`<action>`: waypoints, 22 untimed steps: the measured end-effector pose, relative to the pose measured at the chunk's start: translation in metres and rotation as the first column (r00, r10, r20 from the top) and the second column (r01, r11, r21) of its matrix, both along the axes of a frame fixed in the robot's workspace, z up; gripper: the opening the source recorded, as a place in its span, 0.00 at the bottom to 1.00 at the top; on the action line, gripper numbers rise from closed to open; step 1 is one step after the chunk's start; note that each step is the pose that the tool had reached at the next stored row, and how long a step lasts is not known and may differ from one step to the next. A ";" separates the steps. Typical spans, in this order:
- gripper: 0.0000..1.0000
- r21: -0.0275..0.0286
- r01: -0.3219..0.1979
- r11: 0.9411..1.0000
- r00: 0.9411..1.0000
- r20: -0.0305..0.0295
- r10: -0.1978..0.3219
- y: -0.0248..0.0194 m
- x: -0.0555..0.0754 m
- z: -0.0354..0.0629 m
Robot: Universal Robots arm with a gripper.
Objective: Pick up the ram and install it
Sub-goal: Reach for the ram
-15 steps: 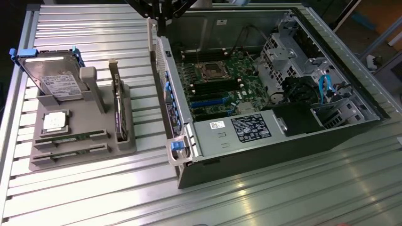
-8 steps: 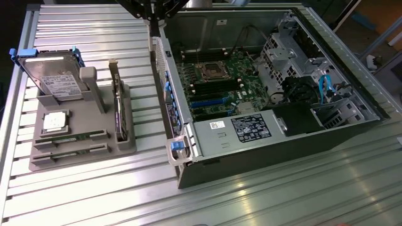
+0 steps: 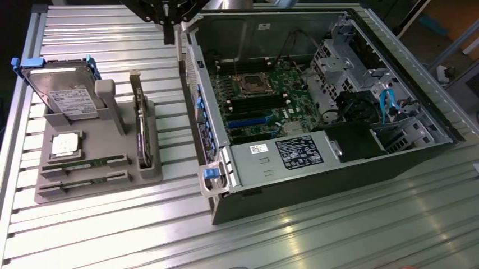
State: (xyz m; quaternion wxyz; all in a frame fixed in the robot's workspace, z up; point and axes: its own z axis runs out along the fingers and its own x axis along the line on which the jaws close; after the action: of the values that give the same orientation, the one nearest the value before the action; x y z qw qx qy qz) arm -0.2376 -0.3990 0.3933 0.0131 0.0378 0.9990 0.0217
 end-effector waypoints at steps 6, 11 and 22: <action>0.11 0.000 0.000 1.000 1.000 0.000 0.000 0.0000 -0.010 0.0000; 0.11 0.000 0.000 1.000 1.000 0.000 0.000 0.0000 -0.020 0.0000; 0.11 0.000 0.000 1.000 1.000 0.000 0.000 0.0000 -0.040 0.0000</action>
State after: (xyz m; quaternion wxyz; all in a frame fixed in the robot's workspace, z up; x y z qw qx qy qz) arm -0.2776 -0.3989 0.3933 0.0131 0.0379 0.9990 0.0217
